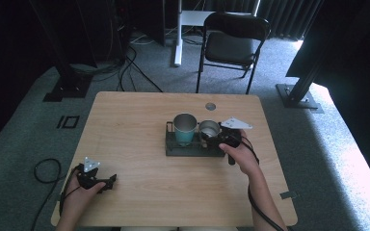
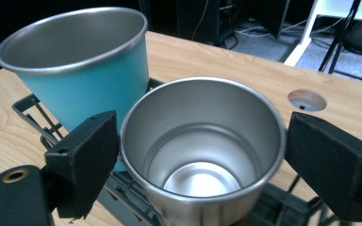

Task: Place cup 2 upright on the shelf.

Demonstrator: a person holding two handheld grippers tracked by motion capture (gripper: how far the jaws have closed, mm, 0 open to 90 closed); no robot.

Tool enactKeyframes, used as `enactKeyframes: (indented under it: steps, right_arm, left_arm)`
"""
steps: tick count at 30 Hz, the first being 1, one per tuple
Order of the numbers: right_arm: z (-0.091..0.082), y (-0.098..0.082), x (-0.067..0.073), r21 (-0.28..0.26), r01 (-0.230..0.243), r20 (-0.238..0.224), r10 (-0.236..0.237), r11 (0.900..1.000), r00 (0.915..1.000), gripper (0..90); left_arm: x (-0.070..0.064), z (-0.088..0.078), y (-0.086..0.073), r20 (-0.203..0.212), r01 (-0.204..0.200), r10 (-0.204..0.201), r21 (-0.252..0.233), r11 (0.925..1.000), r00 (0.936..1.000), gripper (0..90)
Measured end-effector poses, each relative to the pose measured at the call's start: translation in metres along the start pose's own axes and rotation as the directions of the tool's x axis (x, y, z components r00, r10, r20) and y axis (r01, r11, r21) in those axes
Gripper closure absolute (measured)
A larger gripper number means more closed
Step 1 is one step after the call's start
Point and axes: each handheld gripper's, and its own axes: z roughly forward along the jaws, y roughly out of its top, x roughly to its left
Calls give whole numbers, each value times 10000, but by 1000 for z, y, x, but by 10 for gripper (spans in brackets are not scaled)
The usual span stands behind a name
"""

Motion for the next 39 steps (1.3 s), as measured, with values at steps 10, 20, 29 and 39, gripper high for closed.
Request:
enactKeyframes:
  steps: [10, 20, 29, 39]
  right_arm:
    - [-12, 1, -6, -210, 389, -105, -391, 9990, 9992, 106]
    - [-25, 0, -11, -479, 110, -410, -130, 9988, 9991, 107]
    - [-35, -5, -14, -396, 184, -273, -195, 9990, 9994, 107]
    - [-49, -14, -24, -370, 193, -90, -196, 9991, 9998, 107]
  left_arm:
    - [0, 0, 0, 0, 0, 0, -1, 10000, 10000, 26]
    - [0, 0, 0, 0, -2, 2, 0, 10000, 10000, 26]
    - [0, 0, 0, 0, 0, 0, -2, 10000, 10000, 26]
    - [0, 0, 0, 0, 0, 0, -2, 10000, 10000, 26]
